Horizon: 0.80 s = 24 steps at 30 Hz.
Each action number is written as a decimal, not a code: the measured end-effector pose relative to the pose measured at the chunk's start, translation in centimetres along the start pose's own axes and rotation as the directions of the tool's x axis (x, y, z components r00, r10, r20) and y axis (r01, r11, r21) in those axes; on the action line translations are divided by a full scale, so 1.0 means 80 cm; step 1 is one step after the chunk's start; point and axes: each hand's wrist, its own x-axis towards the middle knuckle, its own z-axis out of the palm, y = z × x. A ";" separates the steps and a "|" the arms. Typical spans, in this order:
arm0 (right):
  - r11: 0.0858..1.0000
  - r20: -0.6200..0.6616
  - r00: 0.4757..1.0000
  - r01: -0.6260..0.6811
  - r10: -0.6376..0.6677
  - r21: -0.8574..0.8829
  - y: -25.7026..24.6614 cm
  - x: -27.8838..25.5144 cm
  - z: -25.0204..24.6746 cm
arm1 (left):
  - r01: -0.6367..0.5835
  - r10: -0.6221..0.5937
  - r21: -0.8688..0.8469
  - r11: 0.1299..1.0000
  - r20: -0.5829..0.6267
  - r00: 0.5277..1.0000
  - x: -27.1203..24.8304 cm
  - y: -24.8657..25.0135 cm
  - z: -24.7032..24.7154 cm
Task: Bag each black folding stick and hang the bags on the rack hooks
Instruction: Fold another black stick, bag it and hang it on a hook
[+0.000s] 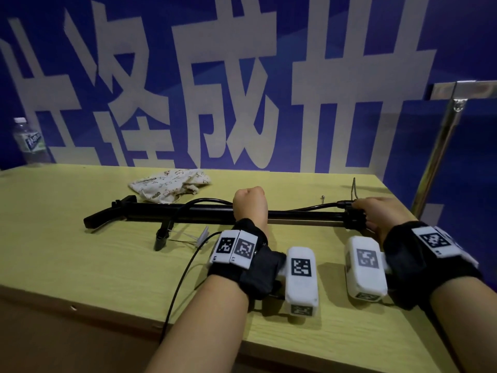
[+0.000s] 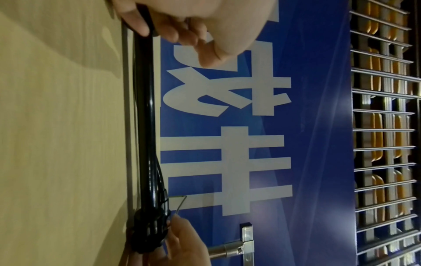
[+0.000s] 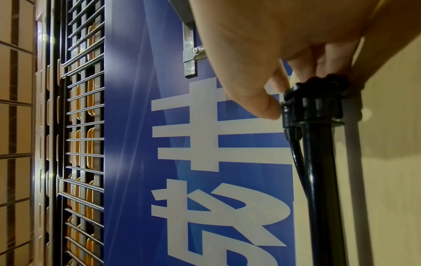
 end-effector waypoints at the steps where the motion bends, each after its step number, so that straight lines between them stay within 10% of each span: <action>1: 1.000 0.006 1.000 0.002 -0.002 -0.013 -0.001 -0.001 0.000 | 0.006 -0.007 -0.012 1.000 -0.041 0.999 0.001 0.000 0.001; 7: 0.998 0.028 1.000 -0.006 0.008 -0.057 0.000 0.000 0.001 | 0.069 -0.110 -0.122 0.990 -0.372 0.922 0.004 0.006 -0.017; 16: 0.999 0.039 0.999 0.015 -0.017 0.048 0.000 0.002 0.008 | 0.107 -0.198 -0.255 0.961 -0.368 0.908 0.024 0.014 -0.038; 24: 0.972 -0.233 0.949 0.230 -0.212 0.055 0.003 0.020 0.007 | 0.071 -0.226 -0.543 0.837 -0.225 0.948 0.022 0.014 -0.046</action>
